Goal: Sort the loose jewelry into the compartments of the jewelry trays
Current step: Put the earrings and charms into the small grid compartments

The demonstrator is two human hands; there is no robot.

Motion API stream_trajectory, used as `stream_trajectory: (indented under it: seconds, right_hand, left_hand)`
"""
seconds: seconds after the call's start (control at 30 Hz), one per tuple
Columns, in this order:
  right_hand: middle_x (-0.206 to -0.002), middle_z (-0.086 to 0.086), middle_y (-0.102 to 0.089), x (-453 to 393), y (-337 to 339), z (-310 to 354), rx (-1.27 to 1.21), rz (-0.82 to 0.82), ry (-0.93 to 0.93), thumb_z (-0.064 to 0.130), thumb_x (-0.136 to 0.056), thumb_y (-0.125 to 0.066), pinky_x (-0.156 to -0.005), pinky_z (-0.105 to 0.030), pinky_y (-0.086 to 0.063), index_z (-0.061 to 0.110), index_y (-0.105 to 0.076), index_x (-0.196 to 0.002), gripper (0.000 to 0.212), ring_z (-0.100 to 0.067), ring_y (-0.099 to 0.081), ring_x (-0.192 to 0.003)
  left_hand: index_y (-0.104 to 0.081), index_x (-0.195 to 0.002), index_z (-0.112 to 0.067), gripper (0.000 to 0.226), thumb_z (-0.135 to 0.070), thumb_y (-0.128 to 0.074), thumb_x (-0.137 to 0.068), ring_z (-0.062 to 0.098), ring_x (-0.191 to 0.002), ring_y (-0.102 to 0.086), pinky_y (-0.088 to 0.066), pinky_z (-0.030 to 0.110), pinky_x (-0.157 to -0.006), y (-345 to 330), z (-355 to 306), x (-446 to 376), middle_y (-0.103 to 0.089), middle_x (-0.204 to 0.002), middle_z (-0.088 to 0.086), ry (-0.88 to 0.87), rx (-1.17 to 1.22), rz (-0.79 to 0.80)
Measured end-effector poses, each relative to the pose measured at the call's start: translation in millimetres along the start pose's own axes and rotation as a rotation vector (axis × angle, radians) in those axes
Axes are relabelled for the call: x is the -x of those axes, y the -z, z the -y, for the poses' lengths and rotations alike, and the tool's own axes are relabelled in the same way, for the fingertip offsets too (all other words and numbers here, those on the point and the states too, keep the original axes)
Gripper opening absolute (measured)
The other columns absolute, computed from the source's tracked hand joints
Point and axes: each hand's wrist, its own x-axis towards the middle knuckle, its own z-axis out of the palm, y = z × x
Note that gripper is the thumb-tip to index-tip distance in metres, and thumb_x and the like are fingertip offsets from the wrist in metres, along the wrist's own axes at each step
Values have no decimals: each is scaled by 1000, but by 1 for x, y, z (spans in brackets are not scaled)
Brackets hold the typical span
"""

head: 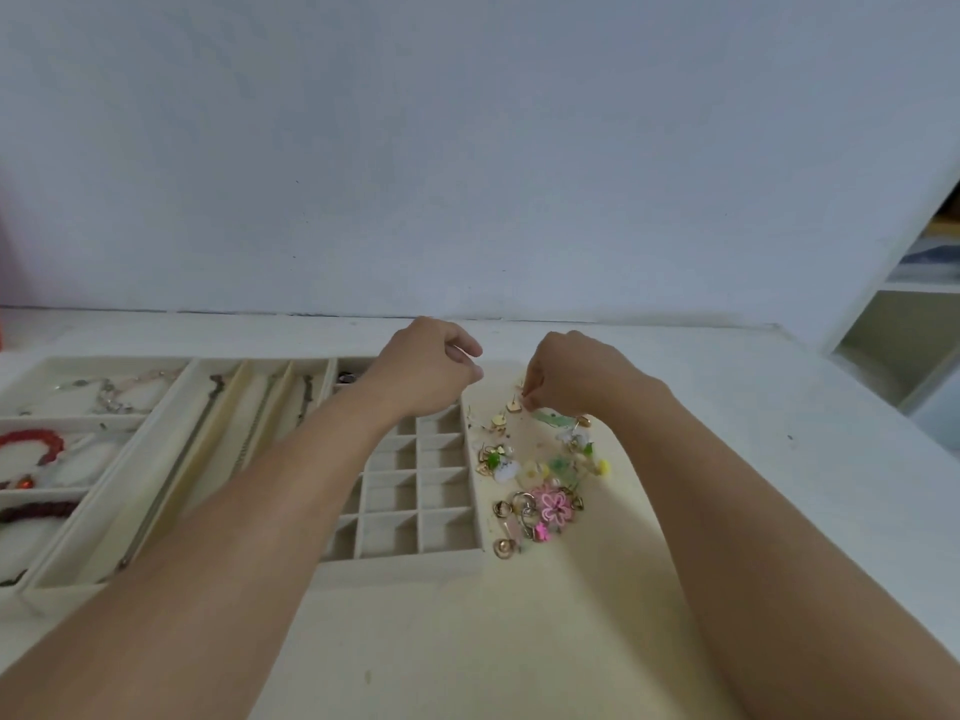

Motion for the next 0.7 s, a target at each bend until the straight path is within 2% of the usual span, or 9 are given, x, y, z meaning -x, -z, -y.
stream_trajectory:
  seconds: [0.1, 0.23, 0.33, 0.47, 0.57, 0.63, 0.7]
  right_hand:
    - [-90, 2, -73, 1, -1, -1, 45, 23, 39, 24, -91, -68, -69, -32, -56, 22, -77, -94, 10, -20, -67, -73]
    - [-102, -5, -71, 2, -1, -1, 106, 7, 59, 13, -94, -56, -81, -41, -59, 16, -74, -104, 21, -28, -68, -91]
    - [-97, -6, -71, 2, -2, 0, 88, -36, 53, 15, -92, -57, -77, -40, -60, 13, -74, -100, 19, -27, -69, -85]
    - [-89, -6, -74, 1, -3, -2, 30, -91, 55, 27, -90, -65, -74, -39, -62, 12, -76, -90, 19, -24, -71, -76]
    - [-83, 5, -73, 4, 10, -2, -111, -64, 113, 34, -90, -73, -69, -30, -60, 24, -77, -88, 11, -16, -72, -69]
    - [-85, 13, -72, 10, 26, 1, -245, -54, 190, 37, -87, -77, -65, -18, -53, 32, -77, -91, 6, -6, -70, -72]
    - [-86, 17, -73, 18, 43, 6, -358, -42, 256, 38, -85, -79, -59, -12, -48, 37, -75, -93, 9, 1, -68, -74]
  left_hand:
    - [-71, -111, -23, 20, -21, -71, -91, 7, -91, -61, -43, 22, -76, -1, -1, 0, -66, -95, -13, -6, -10, 13]
    - [-72, -111, -22, 20, -20, -72, -91, 10, -92, -62, -46, 24, -82, -1, -1, 2, -67, -93, -13, -6, -12, 23]
    - [-72, -111, -22, 20, -20, -72, -91, 9, -91, -62, -46, 23, -81, -2, -1, 3, -67, -93, -11, 5, -4, 31]
    - [-74, -110, -20, 21, -20, -73, -90, 7, -90, -63, -45, 21, -79, 0, 1, 3, -67, -91, -12, 12, 2, 22]
    - [-74, -110, -20, 21, -19, -74, -89, 9, -91, -65, -48, 22, -79, 0, 2, 4, -69, -91, -10, 15, 20, 14]
    - [-73, -110, -21, 23, -21, -77, -87, 10, -95, -67, -51, 25, -84, 1, 0, 5, -69, -93, -10, 6, 30, 14]
    - [-75, -109, -22, 26, -25, -81, -84, 8, -94, -67, -52, 26, -88, 2, -4, 7, -72, -94, -11, -19, 43, 18]
